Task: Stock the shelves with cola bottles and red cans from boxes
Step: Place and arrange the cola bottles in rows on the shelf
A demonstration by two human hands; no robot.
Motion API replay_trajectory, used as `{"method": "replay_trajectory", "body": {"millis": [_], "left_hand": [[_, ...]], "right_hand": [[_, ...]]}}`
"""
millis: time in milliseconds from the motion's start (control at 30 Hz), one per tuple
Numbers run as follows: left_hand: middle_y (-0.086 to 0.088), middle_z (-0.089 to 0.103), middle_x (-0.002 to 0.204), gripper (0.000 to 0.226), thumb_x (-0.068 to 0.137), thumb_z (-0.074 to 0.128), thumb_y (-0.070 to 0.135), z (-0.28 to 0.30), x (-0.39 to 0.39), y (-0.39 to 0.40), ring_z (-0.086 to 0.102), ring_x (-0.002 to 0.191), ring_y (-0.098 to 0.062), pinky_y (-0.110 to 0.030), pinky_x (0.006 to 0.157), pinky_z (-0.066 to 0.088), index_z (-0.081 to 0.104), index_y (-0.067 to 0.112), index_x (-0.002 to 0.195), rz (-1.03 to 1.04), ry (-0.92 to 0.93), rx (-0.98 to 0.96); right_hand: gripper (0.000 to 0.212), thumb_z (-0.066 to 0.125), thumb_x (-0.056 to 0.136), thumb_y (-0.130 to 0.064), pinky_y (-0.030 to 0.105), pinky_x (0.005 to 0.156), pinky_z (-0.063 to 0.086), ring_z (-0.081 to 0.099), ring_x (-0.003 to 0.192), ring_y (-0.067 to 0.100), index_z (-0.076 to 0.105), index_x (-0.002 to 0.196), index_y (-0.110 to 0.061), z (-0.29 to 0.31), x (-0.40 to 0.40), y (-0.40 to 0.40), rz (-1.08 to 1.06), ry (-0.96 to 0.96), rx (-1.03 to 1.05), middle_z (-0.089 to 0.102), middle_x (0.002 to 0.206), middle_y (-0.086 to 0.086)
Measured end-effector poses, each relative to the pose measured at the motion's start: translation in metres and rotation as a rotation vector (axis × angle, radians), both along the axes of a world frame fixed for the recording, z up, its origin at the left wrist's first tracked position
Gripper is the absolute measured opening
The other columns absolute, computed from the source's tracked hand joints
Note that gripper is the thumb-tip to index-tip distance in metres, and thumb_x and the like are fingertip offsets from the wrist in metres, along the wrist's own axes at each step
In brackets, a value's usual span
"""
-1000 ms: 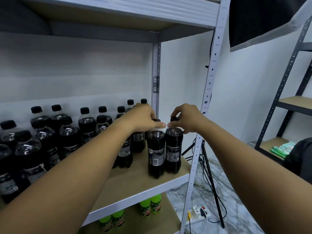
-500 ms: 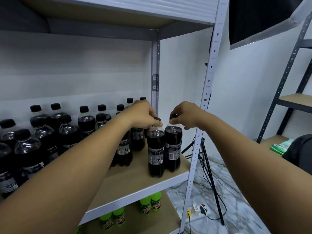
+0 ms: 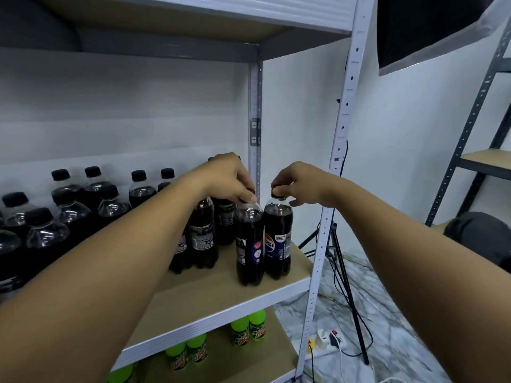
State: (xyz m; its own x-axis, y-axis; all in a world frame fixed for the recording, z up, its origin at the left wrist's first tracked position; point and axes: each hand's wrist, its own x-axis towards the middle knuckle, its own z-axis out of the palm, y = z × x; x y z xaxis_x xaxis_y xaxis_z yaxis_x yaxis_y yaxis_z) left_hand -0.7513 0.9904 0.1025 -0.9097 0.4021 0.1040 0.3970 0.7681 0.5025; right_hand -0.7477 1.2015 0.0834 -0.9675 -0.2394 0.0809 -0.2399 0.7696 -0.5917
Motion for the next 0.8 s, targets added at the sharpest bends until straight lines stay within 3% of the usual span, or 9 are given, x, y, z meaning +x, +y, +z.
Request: {"method": "replay_trajectory", "body": {"millis": [100, 200, 300, 433, 600, 667, 733, 800], "left_hand": [[0.008, 0.075, 0.101, 0.033, 0.081, 0.088, 0.025, 0.002, -0.001, -0.005, 0.071, 0.093, -0.004, -0.018, 0.086, 0.056, 0.079, 0.02, 0.113, -0.027, 0.011, -0.055], [0.003, 0.077, 0.101, 0.034, 0.08, 0.088, 0.031, -0.004, -0.003, -0.006, 0.074, 0.088, -0.007, -0.02, 0.082, 0.058, 0.079, 0.021, 0.11, -0.01, -0.015, -0.015], [0.001, 0.078, 0.085, 0.047, 0.067, 0.094, 0.051, -0.016, 0.001, 0.001, 0.077, 0.077, -0.015, -0.033, 0.078, 0.064, 0.078, 0.015, 0.094, 0.091, 0.06, 0.083], [-0.005, 0.074, 0.078, 0.045, 0.066, 0.096, 0.042, -0.025, 0.006, 0.004, 0.073, 0.073, -0.02, -0.044, 0.079, 0.062, 0.076, 0.005, 0.084, 0.144, 0.182, 0.066], [0.007, 0.075, 0.099, 0.047, 0.064, 0.097, 0.037, -0.024, 0.007, -0.013, 0.07, 0.099, -0.004, -0.026, 0.089, 0.057, 0.081, 0.023, 0.106, 0.052, 0.024, 0.153], [0.008, 0.075, 0.106, 0.049, 0.065, 0.096, 0.038, -0.027, 0.007, -0.016, 0.067, 0.106, -0.001, -0.026, 0.096, 0.054, 0.08, 0.026, 0.11, 0.027, 0.008, 0.187], [0.01, 0.074, 0.113, 0.05, 0.068, 0.094, 0.041, -0.036, 0.008, -0.015, 0.065, 0.108, 0.0, -0.029, 0.101, 0.053, 0.078, 0.028, 0.113, 0.026, 0.021, 0.231], [0.015, 0.073, 0.111, 0.052, 0.068, 0.093, 0.046, -0.05, 0.014, -0.014, 0.065, 0.104, 0.002, -0.023, 0.094, 0.052, 0.076, 0.03, 0.114, 0.061, 0.047, 0.289]], "right_hand": [[0.024, 0.064, 0.098, -0.014, 0.047, 0.089, 0.061, 0.067, 0.11, 0.03, 0.069, 0.12, -0.006, -0.001, 0.0, -0.003, 0.001, -0.027, -0.058, 0.071, 0.113, 0.011], [0.036, 0.073, 0.093, -0.033, 0.047, 0.082, 0.063, 0.07, 0.1, 0.029, 0.068, 0.12, -0.009, -0.003, -0.001, -0.005, -0.025, 0.009, -0.025, 0.072, 0.109, 0.01], [0.048, 0.076, 0.086, -0.048, 0.045, 0.073, 0.064, 0.074, 0.083, 0.031, 0.07, 0.105, -0.004, -0.007, 0.0, -0.009, -0.089, 0.087, 0.09, 0.073, 0.095, 0.016], [0.038, 0.079, 0.086, -0.04, 0.045, 0.074, 0.063, 0.072, 0.08, 0.027, 0.071, 0.094, -0.004, -0.012, -0.001, -0.011, -0.093, 0.135, 0.053, 0.073, 0.092, 0.013], [0.029, 0.076, 0.09, -0.025, 0.051, 0.084, 0.061, 0.071, 0.099, 0.029, 0.072, 0.112, -0.008, -0.021, 0.0, -0.002, -0.034, 0.051, -0.182, 0.073, 0.103, 0.009], [0.031, 0.075, 0.091, -0.022, 0.053, 0.088, 0.06, 0.07, 0.105, 0.027, 0.07, 0.118, -0.009, -0.027, 0.002, 0.0, -0.024, 0.028, -0.279, 0.073, 0.107, 0.007], [0.038, 0.079, 0.088, -0.028, 0.05, 0.088, 0.06, 0.07, 0.104, 0.025, 0.069, 0.122, -0.012, -0.032, 0.001, 0.0, -0.038, 0.048, -0.317, 0.072, 0.109, 0.005], [0.047, 0.083, 0.081, -0.04, 0.043, 0.085, 0.061, 0.07, 0.097, 0.022, 0.069, 0.118, -0.015, -0.036, 0.003, -0.003, -0.085, 0.109, -0.278, 0.072, 0.102, 0.003]]}}
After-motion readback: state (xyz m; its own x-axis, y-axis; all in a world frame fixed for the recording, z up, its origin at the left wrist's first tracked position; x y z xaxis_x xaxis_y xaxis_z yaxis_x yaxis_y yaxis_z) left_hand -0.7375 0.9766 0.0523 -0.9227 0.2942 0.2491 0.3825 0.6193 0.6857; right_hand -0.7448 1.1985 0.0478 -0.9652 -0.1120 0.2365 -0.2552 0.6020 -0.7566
